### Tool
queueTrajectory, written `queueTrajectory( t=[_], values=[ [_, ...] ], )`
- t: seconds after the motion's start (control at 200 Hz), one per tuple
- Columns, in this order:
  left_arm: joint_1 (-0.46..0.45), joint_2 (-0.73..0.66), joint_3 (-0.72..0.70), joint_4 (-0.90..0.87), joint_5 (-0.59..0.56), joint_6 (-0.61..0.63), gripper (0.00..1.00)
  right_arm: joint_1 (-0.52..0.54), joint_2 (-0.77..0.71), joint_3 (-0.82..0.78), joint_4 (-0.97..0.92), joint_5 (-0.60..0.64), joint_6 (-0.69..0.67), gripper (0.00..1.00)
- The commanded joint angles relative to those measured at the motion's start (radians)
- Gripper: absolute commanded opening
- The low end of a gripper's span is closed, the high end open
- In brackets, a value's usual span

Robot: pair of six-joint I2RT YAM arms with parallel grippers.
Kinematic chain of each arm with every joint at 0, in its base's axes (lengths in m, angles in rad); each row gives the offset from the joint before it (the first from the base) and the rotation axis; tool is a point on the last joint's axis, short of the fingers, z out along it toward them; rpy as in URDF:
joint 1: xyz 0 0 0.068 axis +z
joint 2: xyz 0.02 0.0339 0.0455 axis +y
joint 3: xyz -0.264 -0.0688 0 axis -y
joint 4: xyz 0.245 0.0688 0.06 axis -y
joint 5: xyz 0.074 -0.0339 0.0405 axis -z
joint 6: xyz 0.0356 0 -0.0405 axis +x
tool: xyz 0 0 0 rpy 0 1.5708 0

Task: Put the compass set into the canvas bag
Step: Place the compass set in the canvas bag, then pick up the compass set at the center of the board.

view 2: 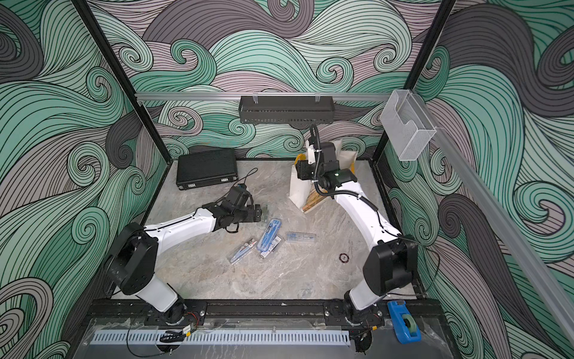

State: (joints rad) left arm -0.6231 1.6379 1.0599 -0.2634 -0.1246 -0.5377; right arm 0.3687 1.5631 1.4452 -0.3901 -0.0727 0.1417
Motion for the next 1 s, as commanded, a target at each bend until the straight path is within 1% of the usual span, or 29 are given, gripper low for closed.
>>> queueTrajectory(
  t=[0.0, 0.155, 0.165, 0.326, 0.416, 0.541, 0.641, 0.766, 0.997],
  values=[
    [0.003, 0.06, 0.079, -0.111, -0.003, -0.017, 0.93, 0.068, -0.049, -0.066, 0.019, -0.056, -0.069, 0.62],
    [0.0, 0.121, 0.125, -0.127, 0.03, -0.025, 0.89, 0.154, -0.086, -0.159, 0.026, -0.061, -0.073, 0.62],
    [0.0, 0.124, 0.126, -0.126, 0.031, -0.025, 0.88, 0.159, -0.087, -0.165, 0.047, -0.06, -0.07, 0.62],
    [-0.003, 0.164, 0.165, -0.151, 0.038, -0.035, 0.85, 0.198, -0.077, -0.242, 0.068, -0.044, -0.022, 0.62],
    [-0.01, 0.195, 0.204, -0.188, 0.046, -0.029, 0.84, 0.201, -0.061, -0.274, 0.059, -0.021, 0.012, 0.62],
    [-0.026, 0.246, 0.267, -0.263, 0.012, -0.027, 0.84, 0.198, -0.052, -0.323, 0.054, 0.032, 0.064, 0.62],
    [-0.045, 0.29, 0.321, -0.318, -0.03, -0.021, 0.84, 0.2, -0.045, -0.353, 0.062, 0.035, 0.095, 0.62],
    [-0.056, 0.345, 0.386, -0.372, -0.05, -0.027, 0.83, 0.198, -0.019, -0.359, 0.055, 0.04, 0.123, 0.62],
    [-0.059, 0.406, 0.446, -0.417, -0.085, -0.042, 0.78, 0.192, 0.01, -0.351, 0.053, 0.047, 0.147, 0.62]
  ],
)
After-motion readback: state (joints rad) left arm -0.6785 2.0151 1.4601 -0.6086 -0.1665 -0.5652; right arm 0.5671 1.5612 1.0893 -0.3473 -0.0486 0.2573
